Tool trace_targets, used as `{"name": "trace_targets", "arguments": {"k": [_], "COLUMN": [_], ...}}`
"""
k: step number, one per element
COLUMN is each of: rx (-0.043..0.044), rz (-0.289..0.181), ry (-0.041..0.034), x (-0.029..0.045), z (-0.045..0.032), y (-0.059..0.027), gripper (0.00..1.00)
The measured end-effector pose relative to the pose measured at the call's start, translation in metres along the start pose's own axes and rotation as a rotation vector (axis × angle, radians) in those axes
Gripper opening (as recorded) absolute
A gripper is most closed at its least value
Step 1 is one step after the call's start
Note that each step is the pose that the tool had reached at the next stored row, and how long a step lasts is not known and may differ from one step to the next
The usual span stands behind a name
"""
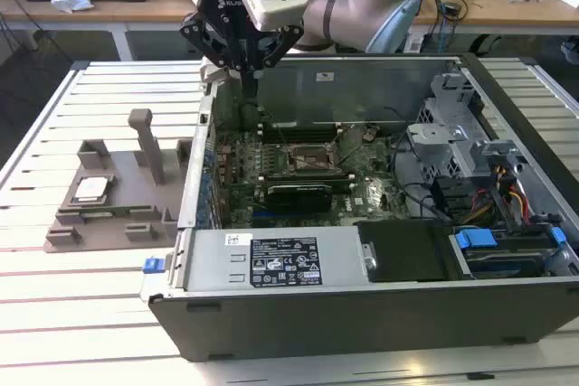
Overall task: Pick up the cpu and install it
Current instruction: 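Reach for the cpu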
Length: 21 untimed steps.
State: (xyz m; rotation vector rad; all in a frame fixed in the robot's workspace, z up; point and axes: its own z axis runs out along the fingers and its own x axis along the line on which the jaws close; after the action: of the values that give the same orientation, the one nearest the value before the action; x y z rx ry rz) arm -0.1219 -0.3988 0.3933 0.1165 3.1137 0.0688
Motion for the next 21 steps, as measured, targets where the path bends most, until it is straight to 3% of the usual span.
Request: {"name": "trace_targets", "arguments": {"k": [9,17,21], "rx": [0.0,0.0,0.0], "rz": [0.0,0.0,0.0], "ry": [0.0,-0.0001,-0.0001], "x": [0.022,0.0653,0.0829], "z": [-0.0006,-0.0017,-0.0022], "y": [-0.0016,-0.0049,-0.0062], "gripper": [0.11,0.11,0.11]}}
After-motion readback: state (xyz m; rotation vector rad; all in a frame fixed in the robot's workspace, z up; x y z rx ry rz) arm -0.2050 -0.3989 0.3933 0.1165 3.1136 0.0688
